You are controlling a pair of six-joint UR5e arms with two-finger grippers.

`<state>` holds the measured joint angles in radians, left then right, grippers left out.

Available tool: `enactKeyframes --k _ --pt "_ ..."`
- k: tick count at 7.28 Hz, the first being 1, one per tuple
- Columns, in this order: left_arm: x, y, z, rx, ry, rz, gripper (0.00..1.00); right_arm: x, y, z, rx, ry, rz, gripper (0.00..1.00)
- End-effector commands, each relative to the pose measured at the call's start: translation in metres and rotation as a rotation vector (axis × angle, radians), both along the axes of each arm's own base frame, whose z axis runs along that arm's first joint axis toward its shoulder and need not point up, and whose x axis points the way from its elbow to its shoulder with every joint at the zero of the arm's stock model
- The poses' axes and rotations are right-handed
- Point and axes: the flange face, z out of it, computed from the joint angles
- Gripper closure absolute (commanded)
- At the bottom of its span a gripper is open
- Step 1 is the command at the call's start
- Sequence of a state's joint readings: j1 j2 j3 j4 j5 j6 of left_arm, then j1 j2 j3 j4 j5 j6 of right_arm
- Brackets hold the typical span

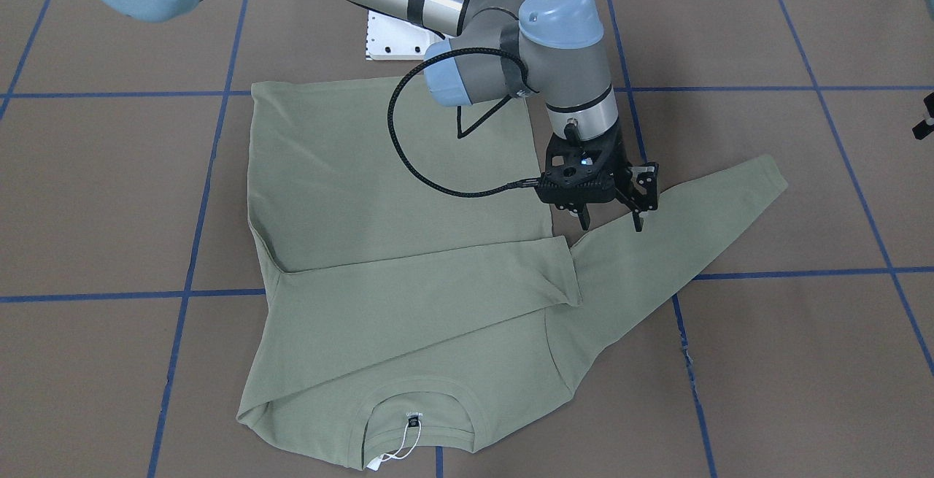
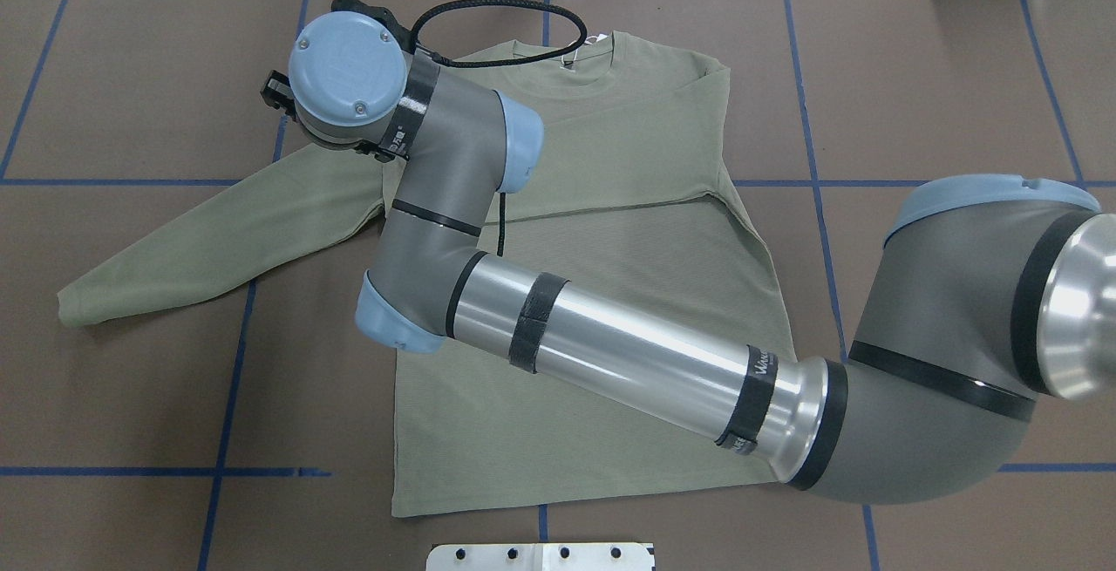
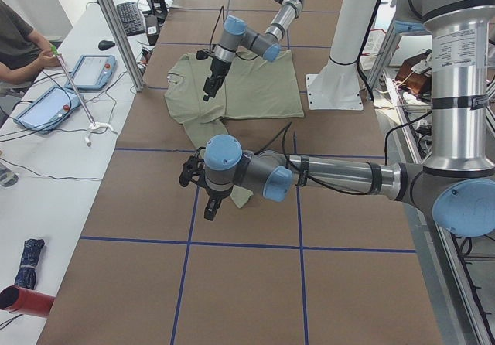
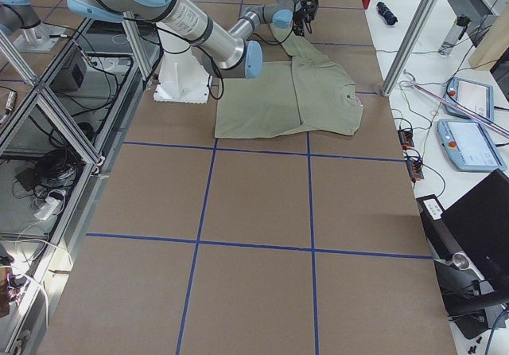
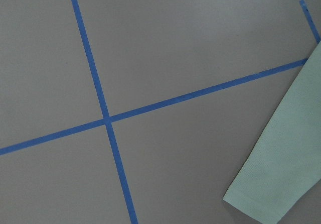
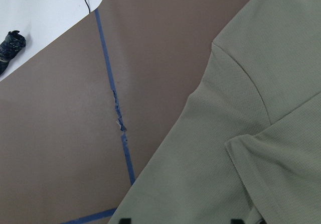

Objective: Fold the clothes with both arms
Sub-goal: 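Grasp the sleeve nearest the right gripper and fold it across the shirt body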

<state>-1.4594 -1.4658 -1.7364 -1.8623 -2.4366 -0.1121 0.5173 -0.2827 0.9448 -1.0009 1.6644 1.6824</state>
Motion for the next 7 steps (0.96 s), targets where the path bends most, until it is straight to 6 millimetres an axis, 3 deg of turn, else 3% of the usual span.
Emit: enactKeyframes --k 1,3,4,5,6,7 --pt "0.046 -0.004 0.028 -0.152 0.054 -0.011 0.01 0.09 -0.018 0.051 -0.018 -0.072 -0.057 0.0" --pt "0.106 0.003 0.044 -0.282 0.117 -0.046 0.01 0.176 -0.028 0.142 -0.057 -0.074 -0.086 0.0" --pt "0.115 0.008 0.067 -0.273 0.124 -0.027 0.01 0.221 -0.032 0.178 -0.072 -0.071 -0.085 0.0" --pt "0.139 0.01 0.063 -0.306 0.13 -0.017 0.04 0.252 -0.038 0.206 -0.089 -0.063 -0.097 0.0" --pt "0.161 0.013 0.068 -0.325 0.113 0.01 0.06 0.269 -0.035 0.227 -0.098 -0.054 -0.089 0.0" --pt "0.172 0.015 0.072 -0.338 0.107 0.03 0.11 0.273 -0.032 0.234 -0.097 -0.047 -0.088 0.0"
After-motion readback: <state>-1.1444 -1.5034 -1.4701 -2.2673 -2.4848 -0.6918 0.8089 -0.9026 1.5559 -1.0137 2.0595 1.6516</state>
